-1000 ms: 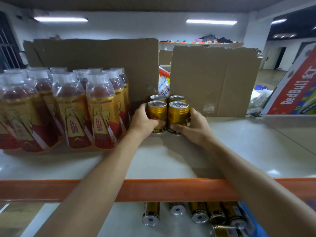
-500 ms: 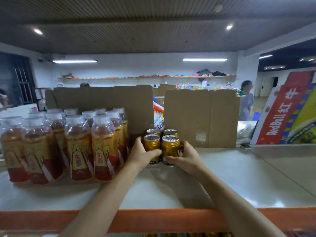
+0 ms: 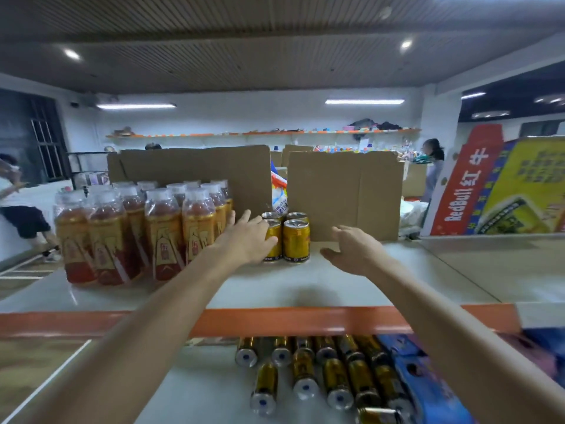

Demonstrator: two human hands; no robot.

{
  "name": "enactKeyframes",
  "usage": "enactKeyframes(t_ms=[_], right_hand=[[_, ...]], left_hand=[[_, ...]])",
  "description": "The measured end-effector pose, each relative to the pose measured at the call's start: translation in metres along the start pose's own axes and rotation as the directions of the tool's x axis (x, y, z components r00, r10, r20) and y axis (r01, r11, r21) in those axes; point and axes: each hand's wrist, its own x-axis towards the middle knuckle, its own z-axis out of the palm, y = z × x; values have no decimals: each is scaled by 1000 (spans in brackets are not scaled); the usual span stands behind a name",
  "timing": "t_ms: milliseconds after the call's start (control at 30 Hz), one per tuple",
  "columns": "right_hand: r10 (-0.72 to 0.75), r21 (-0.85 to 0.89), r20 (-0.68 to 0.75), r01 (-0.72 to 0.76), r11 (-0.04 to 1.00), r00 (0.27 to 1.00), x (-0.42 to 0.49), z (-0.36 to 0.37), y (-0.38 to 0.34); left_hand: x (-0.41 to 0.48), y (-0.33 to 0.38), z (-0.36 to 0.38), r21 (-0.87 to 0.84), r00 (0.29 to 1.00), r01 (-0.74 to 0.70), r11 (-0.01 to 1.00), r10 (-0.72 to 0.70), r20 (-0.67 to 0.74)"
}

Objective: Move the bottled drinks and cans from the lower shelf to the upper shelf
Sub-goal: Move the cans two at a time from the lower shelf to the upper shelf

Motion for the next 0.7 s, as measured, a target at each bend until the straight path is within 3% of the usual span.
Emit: enactKeyframes(t_ms=[300,700], right_hand=[[-102,-79,-74,96,992,992,-93,-20,-55],[-150,-148,53,157,976,987,-182,-7,-120]], left_hand=[[-85,-10,-2,-110,987,-146,983,151,45],[-183,-33,25,-89,976,-197,976,204,79]])
